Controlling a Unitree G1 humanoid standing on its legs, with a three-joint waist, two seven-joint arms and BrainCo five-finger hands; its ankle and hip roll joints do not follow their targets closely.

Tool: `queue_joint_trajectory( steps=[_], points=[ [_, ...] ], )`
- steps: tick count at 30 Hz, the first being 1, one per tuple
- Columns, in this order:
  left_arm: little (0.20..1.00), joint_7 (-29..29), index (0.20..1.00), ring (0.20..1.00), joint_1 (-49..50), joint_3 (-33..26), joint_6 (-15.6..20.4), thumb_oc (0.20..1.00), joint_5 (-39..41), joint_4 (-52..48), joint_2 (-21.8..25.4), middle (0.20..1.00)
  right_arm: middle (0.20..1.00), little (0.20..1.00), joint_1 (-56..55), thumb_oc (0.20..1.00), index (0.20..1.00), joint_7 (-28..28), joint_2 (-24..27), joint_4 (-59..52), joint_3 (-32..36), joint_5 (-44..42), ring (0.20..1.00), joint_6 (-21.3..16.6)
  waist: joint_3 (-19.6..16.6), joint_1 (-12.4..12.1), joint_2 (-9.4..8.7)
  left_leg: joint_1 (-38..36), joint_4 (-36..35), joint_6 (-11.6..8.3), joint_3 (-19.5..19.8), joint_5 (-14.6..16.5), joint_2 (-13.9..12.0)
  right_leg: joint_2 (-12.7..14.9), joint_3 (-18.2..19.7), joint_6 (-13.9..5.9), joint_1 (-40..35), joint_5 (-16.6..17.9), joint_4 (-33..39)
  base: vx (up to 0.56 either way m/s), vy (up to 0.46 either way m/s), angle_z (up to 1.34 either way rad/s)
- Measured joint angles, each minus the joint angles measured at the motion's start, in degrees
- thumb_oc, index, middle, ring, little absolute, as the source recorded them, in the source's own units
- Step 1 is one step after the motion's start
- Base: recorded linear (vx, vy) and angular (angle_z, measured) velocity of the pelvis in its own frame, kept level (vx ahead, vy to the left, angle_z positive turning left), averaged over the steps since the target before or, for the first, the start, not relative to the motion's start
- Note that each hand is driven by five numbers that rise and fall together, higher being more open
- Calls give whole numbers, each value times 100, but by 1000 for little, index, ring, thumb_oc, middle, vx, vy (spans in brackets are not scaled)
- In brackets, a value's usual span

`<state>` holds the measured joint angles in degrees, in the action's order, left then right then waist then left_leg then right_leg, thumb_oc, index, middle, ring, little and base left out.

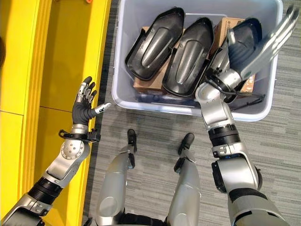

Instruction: Move parts from the plastic box to the shelf.

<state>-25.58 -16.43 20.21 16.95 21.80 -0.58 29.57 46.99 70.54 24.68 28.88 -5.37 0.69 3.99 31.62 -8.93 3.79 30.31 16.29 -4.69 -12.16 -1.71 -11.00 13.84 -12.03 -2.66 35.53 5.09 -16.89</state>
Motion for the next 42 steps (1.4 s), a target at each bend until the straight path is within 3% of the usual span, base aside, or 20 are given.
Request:
queue_joint_trajectory(
  steps=[4,7,15,20,30,39,42],
  points=[
    [1000,-193,1000,1000,-168,-19,12,1000,-14,-1,-13,1000,1000,1000,-404,1000,1000,-109,-218,256,54,-855,1000,-125,1,200,-1,170,18,58,-58,40,-13,-37,28,-13,107,138,203,-7,-3,-7],
    [1000,-261,1000,1000,-295,-70,11,1000,-47,9,-114,1000,1000,1000,-266,1000,1000,-305,-209,562,34,-1208,1000,-366,1,187,-1,219,114,29,-38,89,-41,-57,24,-13,115,140,189,-1,-6,-2],
    [1000,-446,1000,1000,-364,-134,-49,1000,-118,8,-213,1000,1000,1000,-193,1000,1000,-535,-226,686,31,-1823,1000,-567,6,187,-11,477,359,34,15,183,-86,-70,23,-8,283,134,94,9,-3,-1],
    [1000,-436,1000,1000,-410,-145,-105,1000,-113,8,-219,1000,1000,1000,-190,1000,1000,-704,-223,686,-42,-1846,1000,-559,13,184,-30,527,486,42,24,245,-105,-65,55,-1,349,86,-15,2,-18,-2],
    [1000,-163,1000,1000,-534,-166,-302,1000,-34,35,-162,1000,1000,1000,692,1000,1000,-888,-138,1848,-36,-2256,1000,-536,12,150,-57,877,788,51,136,322,-103,-9,26,-4,592,42,-219,13,-27,3],
    [1000,36,1000,1000,-591,-160,-308,1000,18,34,-41,1000,1000,1000,1028,1000,1000,-1078,144,2485,-232,-2438,1000,-247,10,108,-53,943,834,50,157,326,-89,16,18,26,651,2,-251,1,-3,0],
    [1000,62,1000,1000,-692,-142,-312,1000,219,36,72,1000,1000,1000,1267,1000,1000,-1040,379,2755,-336,-3072,1000,-351,9,24,-51,1081,905,52,170,327,-89,30,21,32,779,9,-318,0,0,0]
  ],
)
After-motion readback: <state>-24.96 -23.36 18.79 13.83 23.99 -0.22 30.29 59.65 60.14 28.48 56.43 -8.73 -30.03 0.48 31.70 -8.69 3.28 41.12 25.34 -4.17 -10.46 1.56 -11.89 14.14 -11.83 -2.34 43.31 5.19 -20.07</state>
